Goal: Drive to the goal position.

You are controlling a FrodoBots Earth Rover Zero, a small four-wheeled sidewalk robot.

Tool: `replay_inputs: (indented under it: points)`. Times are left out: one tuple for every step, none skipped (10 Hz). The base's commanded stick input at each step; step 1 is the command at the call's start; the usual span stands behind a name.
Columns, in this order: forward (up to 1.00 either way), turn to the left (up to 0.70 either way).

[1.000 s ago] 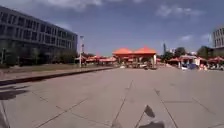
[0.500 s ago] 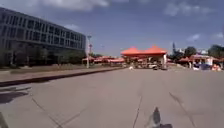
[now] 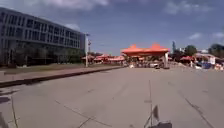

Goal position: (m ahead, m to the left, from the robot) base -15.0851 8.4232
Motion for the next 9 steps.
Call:
replay_inputs:
  points:
    - [1.0, 0.27]
    - [1.0, 0.27]
    - [1.0, 0.27]
    - [1.0, 0.27]
    - [1.0, 0.27]
    - [1.0, 0.27]
    - [1.0, 0.27]
    - [1.0, 0.27]
    - [1.0, 0.27]
